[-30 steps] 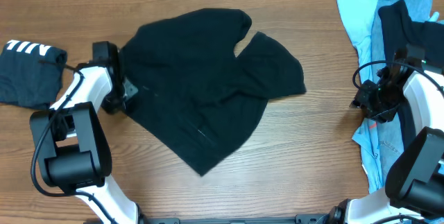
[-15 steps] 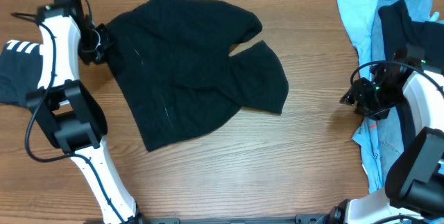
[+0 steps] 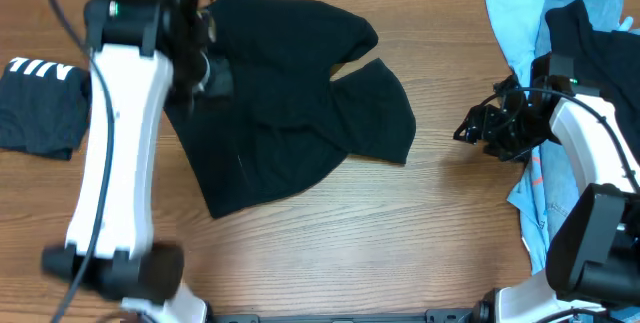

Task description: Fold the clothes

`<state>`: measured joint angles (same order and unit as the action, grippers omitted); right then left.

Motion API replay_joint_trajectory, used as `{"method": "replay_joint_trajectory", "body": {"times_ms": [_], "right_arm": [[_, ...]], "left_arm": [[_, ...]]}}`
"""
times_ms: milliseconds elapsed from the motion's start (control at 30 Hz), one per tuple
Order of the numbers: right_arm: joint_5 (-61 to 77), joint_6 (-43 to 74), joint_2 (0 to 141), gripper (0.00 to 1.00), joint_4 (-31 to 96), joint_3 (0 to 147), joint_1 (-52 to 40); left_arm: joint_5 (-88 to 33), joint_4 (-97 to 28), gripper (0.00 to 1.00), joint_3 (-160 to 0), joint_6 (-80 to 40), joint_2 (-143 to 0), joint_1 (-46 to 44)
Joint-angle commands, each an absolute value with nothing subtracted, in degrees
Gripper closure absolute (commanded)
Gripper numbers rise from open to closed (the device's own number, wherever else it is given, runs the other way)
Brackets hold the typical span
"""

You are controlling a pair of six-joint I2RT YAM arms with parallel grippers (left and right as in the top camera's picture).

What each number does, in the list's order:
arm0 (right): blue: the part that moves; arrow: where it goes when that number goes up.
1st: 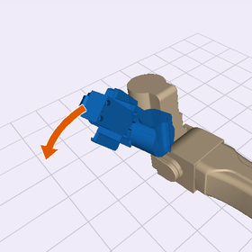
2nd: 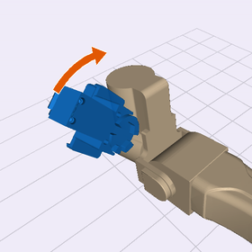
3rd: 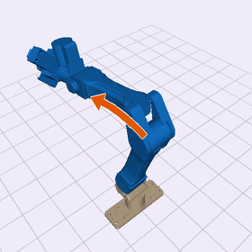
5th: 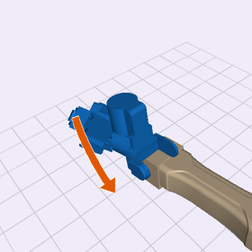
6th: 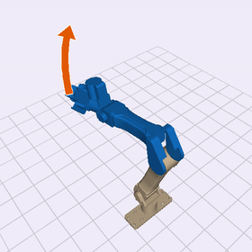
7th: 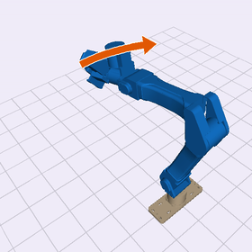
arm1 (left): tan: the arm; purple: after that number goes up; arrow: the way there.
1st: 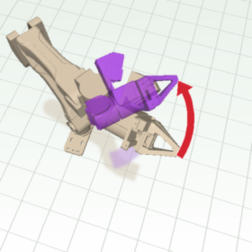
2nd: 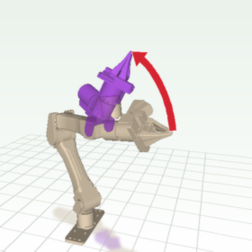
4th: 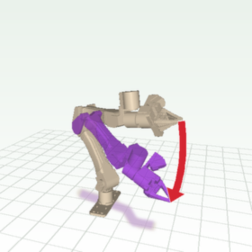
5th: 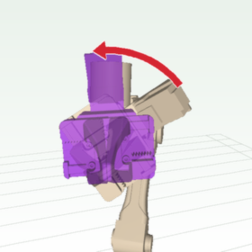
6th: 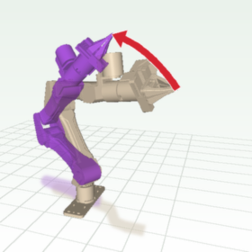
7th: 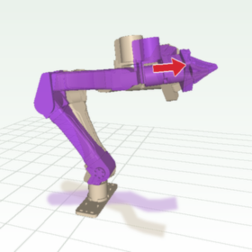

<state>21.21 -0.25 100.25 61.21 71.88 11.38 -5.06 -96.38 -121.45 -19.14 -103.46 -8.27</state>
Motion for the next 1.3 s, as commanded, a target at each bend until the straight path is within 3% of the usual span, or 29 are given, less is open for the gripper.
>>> {"method": "replay_joint_trajectory", "body": {"times_ms": [0, 233, 300, 567, 600, 667, 733, 833, 900, 967, 1000, 1033, 1267], "right_arm": [[22.2, -0.7, 100.1, 0.25, 61.2, 71.9, 9.6], [22.8, -0.6, 100.1, 0.30, 59.5, 71.9, 3.0], [22.6, -0.4, 100.9, 0.35, 57.2, 71.9, 0.0], [24.3, -0.3, 107.7, 0.39, 54.5, 71.9, -3.4], [24.3, -0.3, 107.7, 0.39, 54.2, 71.9, -4.3], [24.3, -0.3, 107.7, 0.40, 54.3, 71.9, -5.3], [24.1, -0.3, 107.7, 0.40, 54.3, 71.8, -5.8], [24.1, -0.3, 107.7, 0.39, 54.3, 71.8, -5.8], [24.1, -0.3, 107.7, 0.39, 54.2, 71.8, -5.8], [24.1, -0.3, 107.7, 0.39, 54.3, 71.8, -5.8], [24.1, -0.3, 107.7, 0.39, 54.3, 71.8, -5.8], [24.1, -0.3, 107.7, 0.39, 54.3, 71.7, -5.8], [24.1, -0.3, 107.7, 0.39, 54.3, 71.7, -5.8]], "left_arm": [[-0.1, -96.8, 0.51, -109.0, -26.6, -93.0, -12.0], [1.3, -78.8, 0.25, -69.4, -39.6, -72.2, -12.0], [0.5, -71.8, 0.20, -60.4, -40.4, -71.5, -12.0], [-0.1, -53.1, 0.12, -38.7, -44.1, -73.1, -9.6], [0.6, -47.7, 0.04, -35.6, -45.3, -73.1, -8.1], [0.5, -43.0, 0.04, -33.6, -45.2, -73.1, -7.7], [0.4, -37.9, 0.11, -31.9, -45.2, -73.1, -7.7], [0.4, -35.9, 0.13, -31.3, -46.4, -73.1, -7.7], [0.6, -35.7, 0.30, -31.3, -49.4, -73.1, -7.7], [0.4, -33.1, 0.71, -31.3, -50.4, -73.1, -7.7], [0.4, -32.4, 0.87, -31.3, -50.5, -73.1, -7.7], [0.6, -32.3, 0.96, -31.3, -50.8, -73.1, -7.6], [0.1, -35.4, 0.96, -31.4, -48.9, -73.1, -0.4]]}}
